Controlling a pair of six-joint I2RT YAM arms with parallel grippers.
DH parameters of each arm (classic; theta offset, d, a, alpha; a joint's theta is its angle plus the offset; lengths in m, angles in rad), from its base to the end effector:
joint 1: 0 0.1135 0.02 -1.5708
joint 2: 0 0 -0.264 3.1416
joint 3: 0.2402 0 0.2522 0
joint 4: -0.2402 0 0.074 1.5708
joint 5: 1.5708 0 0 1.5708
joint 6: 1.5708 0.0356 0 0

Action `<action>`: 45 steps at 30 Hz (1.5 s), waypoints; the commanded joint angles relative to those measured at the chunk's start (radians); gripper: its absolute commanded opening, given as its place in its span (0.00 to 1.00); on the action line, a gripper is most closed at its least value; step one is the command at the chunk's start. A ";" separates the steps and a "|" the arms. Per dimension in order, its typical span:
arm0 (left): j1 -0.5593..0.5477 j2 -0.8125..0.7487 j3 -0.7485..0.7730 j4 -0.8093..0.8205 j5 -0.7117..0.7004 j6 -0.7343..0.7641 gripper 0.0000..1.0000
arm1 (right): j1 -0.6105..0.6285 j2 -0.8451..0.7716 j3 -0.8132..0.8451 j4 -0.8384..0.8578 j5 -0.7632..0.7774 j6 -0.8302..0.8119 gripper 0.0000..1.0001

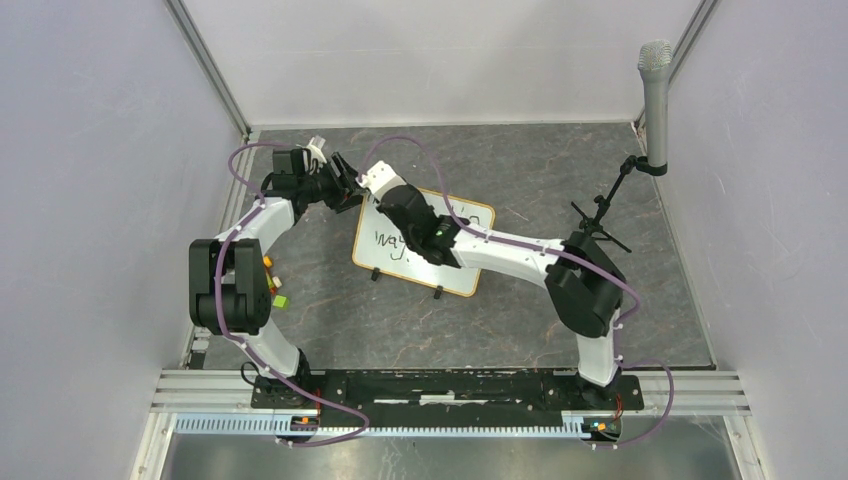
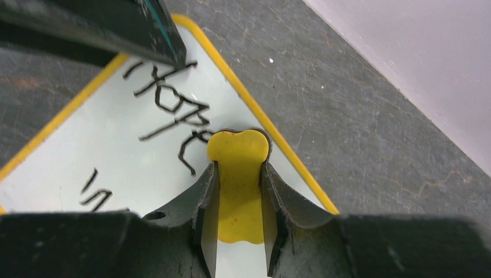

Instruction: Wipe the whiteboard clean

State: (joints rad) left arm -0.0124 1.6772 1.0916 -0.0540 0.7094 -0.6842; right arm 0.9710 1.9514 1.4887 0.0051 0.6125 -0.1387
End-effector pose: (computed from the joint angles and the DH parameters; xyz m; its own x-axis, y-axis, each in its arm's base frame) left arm 0.3661 -0.0277 0.2303 -0.7987 -0.4697 -0.3760 0.0350 0.5876 -0.8084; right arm 0.2746 0.3653 0.2574 -0.1939 -0.4839 -0.8534 -0.4150 0.8287 -0.3756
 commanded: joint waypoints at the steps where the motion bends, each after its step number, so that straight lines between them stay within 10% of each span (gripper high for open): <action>1: -0.002 -0.023 0.000 -0.007 0.009 -0.016 0.66 | -0.025 -0.120 -0.144 -0.013 0.037 0.012 0.32; 25: -0.002 -0.022 0.010 -0.070 -0.002 0.002 0.68 | 0.139 0.016 -0.179 0.055 0.023 -0.021 0.32; 45: -0.003 -0.024 0.008 -0.073 -0.005 0.005 0.70 | 0.091 -0.231 -0.458 0.199 0.148 -0.115 0.32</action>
State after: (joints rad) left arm -0.0124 1.6768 1.0916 -0.1299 0.6903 -0.6838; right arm 1.0714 1.7786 1.0389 0.1875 0.6987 -0.2180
